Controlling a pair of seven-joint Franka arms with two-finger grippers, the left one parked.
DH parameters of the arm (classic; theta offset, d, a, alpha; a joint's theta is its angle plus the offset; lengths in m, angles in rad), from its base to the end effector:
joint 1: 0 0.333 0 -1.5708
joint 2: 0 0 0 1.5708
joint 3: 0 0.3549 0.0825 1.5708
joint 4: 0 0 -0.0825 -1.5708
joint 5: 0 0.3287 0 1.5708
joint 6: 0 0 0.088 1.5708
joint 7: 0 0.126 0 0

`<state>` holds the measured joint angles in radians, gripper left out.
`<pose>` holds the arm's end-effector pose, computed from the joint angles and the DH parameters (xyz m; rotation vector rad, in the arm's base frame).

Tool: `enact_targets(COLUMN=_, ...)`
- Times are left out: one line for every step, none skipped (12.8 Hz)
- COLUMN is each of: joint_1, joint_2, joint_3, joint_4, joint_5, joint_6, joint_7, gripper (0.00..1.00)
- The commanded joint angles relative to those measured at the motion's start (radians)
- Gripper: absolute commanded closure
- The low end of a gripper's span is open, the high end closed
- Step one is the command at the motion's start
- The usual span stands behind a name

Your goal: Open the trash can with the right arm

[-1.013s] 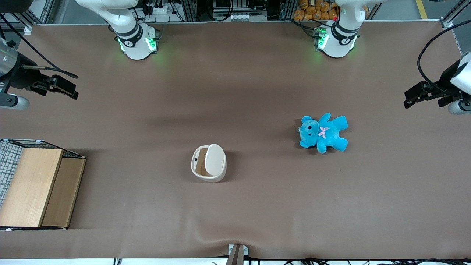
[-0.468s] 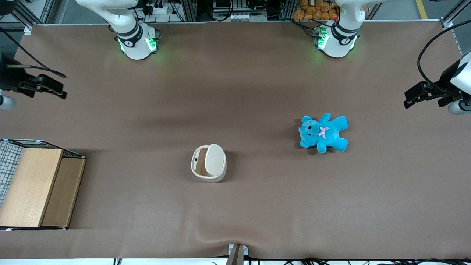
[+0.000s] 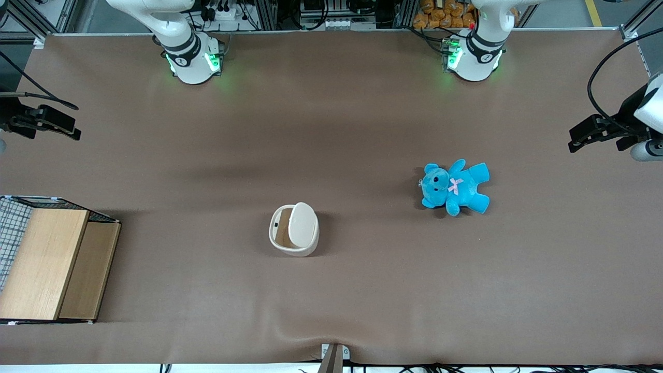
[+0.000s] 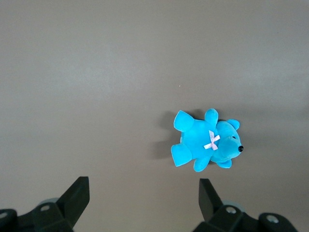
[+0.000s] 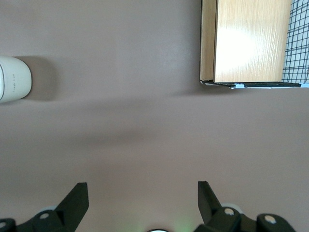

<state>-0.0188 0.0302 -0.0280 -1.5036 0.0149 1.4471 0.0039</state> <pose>0.4949 -0.0209 0.6467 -3.1219 0.0773 0.1349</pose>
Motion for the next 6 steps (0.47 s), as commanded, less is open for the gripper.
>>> enact_targets(joint_1=-0.004, joint_2=0.01, joint_3=0.0, joint_4=0.022, joint_5=-0.007, joint_6=-0.007, joint_7=-0.021, gripper=0.0)
enact_targets(joint_1=-0.004, joint_2=0.011, joint_3=0.0, joint_4=0.022, joint_5=-0.007, joint_6=-0.007, joint_7=-0.019, gripper=0.0)
enact_targets(joint_1=-0.001, joint_2=0.01, joint_3=0.0, joint_4=0.023, joint_5=-0.009, joint_6=-0.007, joint_7=-0.019, gripper=0.0)
enact_targets(joint_1=0.003, joint_2=0.011, joint_3=0.0, joint_4=0.023, joint_5=-0.009, joint_6=-0.008, joint_7=-0.021, gripper=0.0)
enact_targets(joint_1=0.007, joint_2=0.011, joint_3=0.0, joint_4=0.023, joint_5=-0.013, joint_6=-0.008, joint_7=-0.022, gripper=0.0)
enact_targets(joint_1=0.007, joint_2=0.011, joint_3=0.0, joint_4=0.025, joint_5=-0.016, joint_6=-0.008, joint_7=-0.021, gripper=0.0)
